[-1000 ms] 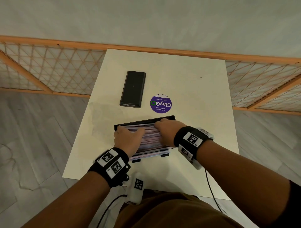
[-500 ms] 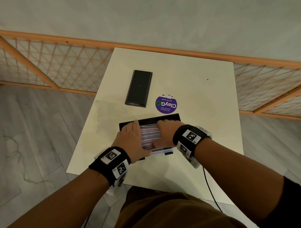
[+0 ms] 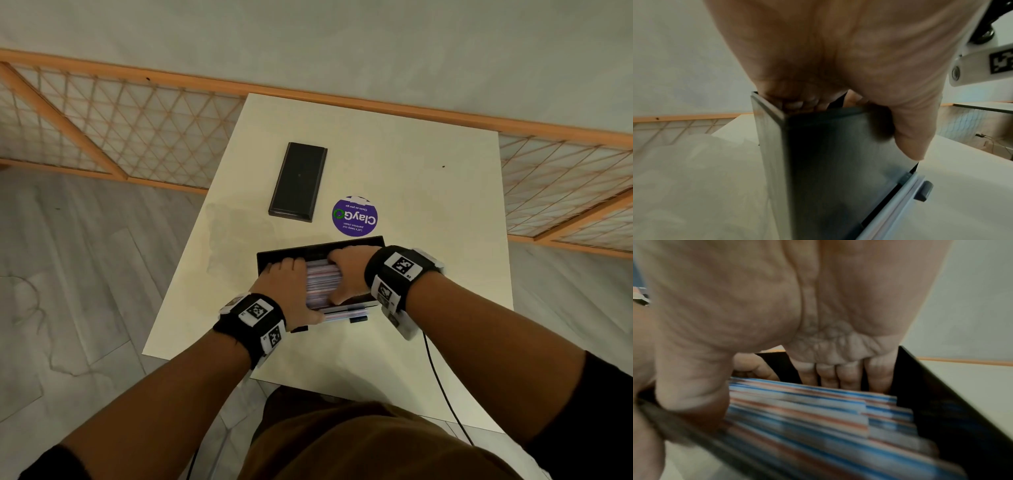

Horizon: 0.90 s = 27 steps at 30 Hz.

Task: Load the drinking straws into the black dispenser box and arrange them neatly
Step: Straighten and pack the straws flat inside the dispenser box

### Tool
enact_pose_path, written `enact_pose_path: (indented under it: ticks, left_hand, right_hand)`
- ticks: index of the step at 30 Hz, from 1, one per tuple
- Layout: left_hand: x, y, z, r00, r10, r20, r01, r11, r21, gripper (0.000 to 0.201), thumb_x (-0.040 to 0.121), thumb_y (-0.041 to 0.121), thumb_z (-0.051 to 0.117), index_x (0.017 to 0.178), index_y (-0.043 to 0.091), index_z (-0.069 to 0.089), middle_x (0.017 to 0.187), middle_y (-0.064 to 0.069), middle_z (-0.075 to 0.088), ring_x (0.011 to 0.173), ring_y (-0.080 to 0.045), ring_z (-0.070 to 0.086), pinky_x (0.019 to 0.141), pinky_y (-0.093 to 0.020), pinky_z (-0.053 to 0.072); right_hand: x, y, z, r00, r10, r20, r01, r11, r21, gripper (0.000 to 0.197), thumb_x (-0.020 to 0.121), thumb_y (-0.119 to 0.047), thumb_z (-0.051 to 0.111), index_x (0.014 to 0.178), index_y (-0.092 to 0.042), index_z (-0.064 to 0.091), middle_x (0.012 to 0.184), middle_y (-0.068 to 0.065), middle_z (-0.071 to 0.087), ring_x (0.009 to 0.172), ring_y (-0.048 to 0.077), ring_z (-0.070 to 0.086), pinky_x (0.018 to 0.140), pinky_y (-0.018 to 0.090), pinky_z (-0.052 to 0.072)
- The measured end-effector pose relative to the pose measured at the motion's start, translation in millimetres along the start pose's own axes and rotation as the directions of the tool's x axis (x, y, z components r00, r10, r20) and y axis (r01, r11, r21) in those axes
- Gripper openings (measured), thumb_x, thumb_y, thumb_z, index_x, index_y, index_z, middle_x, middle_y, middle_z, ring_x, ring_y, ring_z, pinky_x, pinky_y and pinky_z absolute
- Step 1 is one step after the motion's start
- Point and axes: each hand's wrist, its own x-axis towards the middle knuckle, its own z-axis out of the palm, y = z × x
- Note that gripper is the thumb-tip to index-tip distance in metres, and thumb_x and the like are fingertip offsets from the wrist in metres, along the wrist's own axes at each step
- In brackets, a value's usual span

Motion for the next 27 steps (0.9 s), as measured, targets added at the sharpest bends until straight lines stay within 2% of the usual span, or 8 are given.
enact_pose_path:
  ticks: [5, 9, 12, 14, 18, 21, 23, 27]
  left_hand:
    - [-0.8, 1.5, -2.9, 1.000, 0.015, -0.003, -0.015, 1.000, 0.010, 0.104, 0.068, 0.077, 0.069, 0.143, 0.014, 0.035, 0.134, -0.006, 0.047, 0.121, -0.026, 0.051, 0.108, -0.041, 0.044]
    - [0.2, 3.2, -3.8, 1.000, 0.026, -0.012, -0.026, 1.000, -0.015, 0.110, 0.063, 0.085, 0.067, 0.143, 0.017, 0.036, 0.136, -0.004, 0.048, 0.123, -0.025, 0.051, 0.111, -0.045, 0.041]
    - [-0.6, 6.0, -8.8, 1.000, 0.025, 0.003, -0.025, 0.999, -0.022, 0.111, 0.063, 0.088, 0.064, 0.144, 0.018, 0.036, 0.141, -0.003, 0.050, 0.129, -0.025, 0.050, 0.117, -0.048, 0.031]
    - [-1.0, 6.7, -12.1, 1.000, 0.028, 0.007, -0.027, 0.999, -0.018, 0.109, 0.062, 0.091, 0.061, 0.142, 0.020, 0.038, 0.140, -0.001, 0.052, 0.128, -0.023, 0.050, 0.119, -0.049, 0.027]
    - [-1.3, 5.5, -17.8, 0.999, 0.035, 0.004, -0.035, 0.996, -0.076, 0.102, 0.060, 0.097, 0.053, 0.130, 0.024, 0.048, 0.130, 0.004, 0.057, 0.119, -0.020, 0.053, 0.112, -0.044, 0.036]
    - [-2.3, 3.3, -20.0, 1.000, 0.007, -0.023, -0.011, 0.983, -0.186, 0.096, 0.060, 0.100, 0.046, 0.123, 0.028, 0.052, 0.119, 0.008, 0.059, 0.109, -0.016, 0.056, 0.104, -0.041, 0.044]
    - [-3.0, 1.3, -19.8, 1.000, -0.007, -0.020, 0.002, 0.973, -0.232, 0.088, 0.066, 0.097, 0.047, 0.120, 0.028, 0.053, 0.115, 0.008, 0.059, 0.104, -0.016, 0.056, 0.099, -0.039, 0.047]
    - [-4.0, -1.6, -19.7, 0.999, 0.019, -0.029, -0.024, 0.980, -0.197, 0.071, 0.081, 0.078, 0.054, 0.126, 0.022, 0.052, 0.122, 0.001, 0.059, 0.111, -0.020, 0.056, 0.102, -0.040, 0.045]
  right_hand:
    - [6.8, -1.8, -7.0, 0.997, 0.050, 0.051, -0.056, 0.990, 0.130, 0.083, 0.056, -0.084, 0.066, 0.120, -0.032, 0.060, 0.103, -0.005, 0.067, 0.091, 0.019, 0.063, 0.090, 0.038, 0.054]
    - [4.1, -2.6, -9.4, 0.998, 0.000, 0.070, -0.017, 0.971, 0.240, 0.066, 0.067, -0.074, 0.069, 0.121, -0.036, 0.062, 0.106, -0.009, 0.068, 0.089, 0.014, 0.062, 0.079, 0.030, 0.047]
    - [3.1, -7.3, -12.3, 0.998, -0.018, 0.064, 0.001, 0.967, 0.256, 0.078, 0.047, -0.083, 0.070, 0.113, -0.043, 0.061, 0.099, -0.013, 0.067, 0.088, 0.014, 0.064, 0.087, 0.036, 0.053]
    - [4.4, -8.6, -13.5, 0.997, -0.032, 0.069, 0.014, 0.969, 0.246, 0.083, 0.040, -0.082, 0.071, 0.111, -0.041, 0.060, 0.098, -0.012, 0.068, 0.088, 0.015, 0.065, 0.089, 0.039, 0.055]
    - [-3.3, -5.6, -18.1, 0.996, -0.059, 0.068, 0.042, 0.972, 0.230, 0.071, 0.055, -0.065, 0.081, 0.117, -0.036, 0.060, 0.103, -0.009, 0.068, 0.091, 0.015, 0.065, 0.089, 0.038, 0.055]
    - [-10.4, -3.8, -20.3, 0.996, -0.078, 0.032, 0.072, 0.985, 0.155, 0.052, 0.074, -0.046, 0.078, 0.120, -0.030, 0.060, 0.105, -0.006, 0.067, 0.092, 0.017, 0.063, 0.090, 0.036, 0.053]
    - [-13.5, -3.3, -21.2, 0.996, -0.090, 0.004, 0.090, 0.995, 0.051, 0.046, 0.082, -0.043, 0.075, 0.122, -0.027, 0.059, 0.106, -0.003, 0.067, 0.091, 0.018, 0.063, 0.091, 0.036, 0.053]
    - [-18.7, 2.1, -23.2, 0.998, -0.057, -0.022, 0.056, 0.998, -0.037, 0.058, 0.073, -0.049, 0.080, 0.121, -0.026, 0.057, 0.097, -0.005, 0.063, 0.086, 0.018, 0.062, 0.086, 0.038, 0.056]
